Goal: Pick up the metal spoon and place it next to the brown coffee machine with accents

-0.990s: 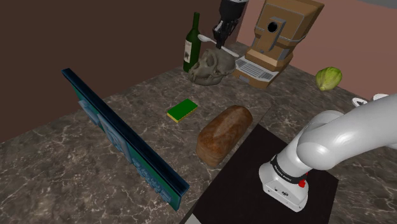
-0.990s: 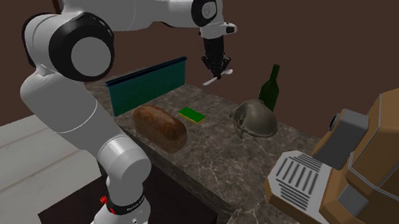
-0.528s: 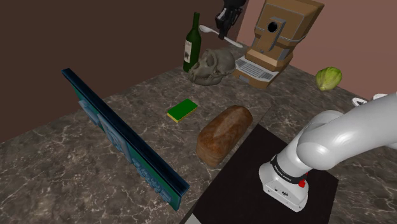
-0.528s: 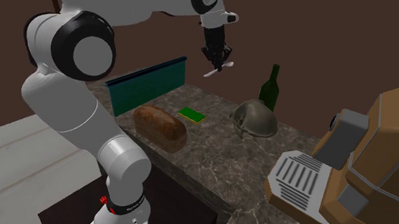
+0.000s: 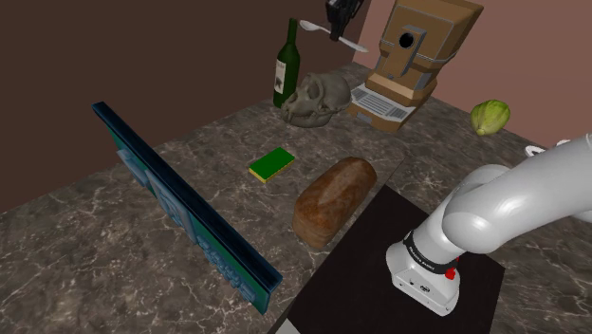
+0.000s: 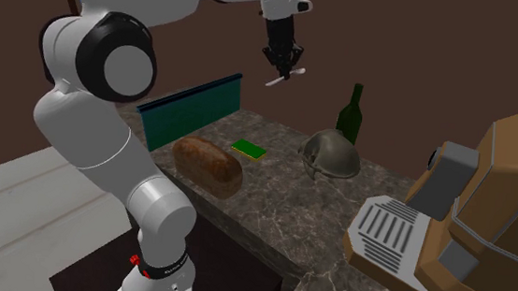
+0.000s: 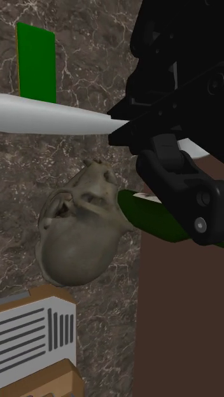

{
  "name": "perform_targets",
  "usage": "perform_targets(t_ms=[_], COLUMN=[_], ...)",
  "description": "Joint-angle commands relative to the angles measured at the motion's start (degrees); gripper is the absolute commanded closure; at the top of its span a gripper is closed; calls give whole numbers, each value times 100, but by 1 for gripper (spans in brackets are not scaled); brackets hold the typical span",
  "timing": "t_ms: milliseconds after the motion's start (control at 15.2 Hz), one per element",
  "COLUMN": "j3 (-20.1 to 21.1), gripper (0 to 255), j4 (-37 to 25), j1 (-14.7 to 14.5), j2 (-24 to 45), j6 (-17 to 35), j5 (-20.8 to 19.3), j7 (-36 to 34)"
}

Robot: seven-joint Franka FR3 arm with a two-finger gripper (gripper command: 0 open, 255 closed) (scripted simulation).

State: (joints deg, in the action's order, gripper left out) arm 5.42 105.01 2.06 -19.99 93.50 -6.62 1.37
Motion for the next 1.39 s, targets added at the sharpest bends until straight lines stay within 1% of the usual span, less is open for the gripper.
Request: perform_targets(t_ms=[0, 726, 1320], j3=[2, 40, 97], gripper=[255, 255, 255], j4=[-218, -1548, -2912], j1=[4, 20, 24], j2=[60, 489, 1021], j6=[-159, -1059, -1892], j5=[-4, -42, -117], j7=[19, 101, 164])
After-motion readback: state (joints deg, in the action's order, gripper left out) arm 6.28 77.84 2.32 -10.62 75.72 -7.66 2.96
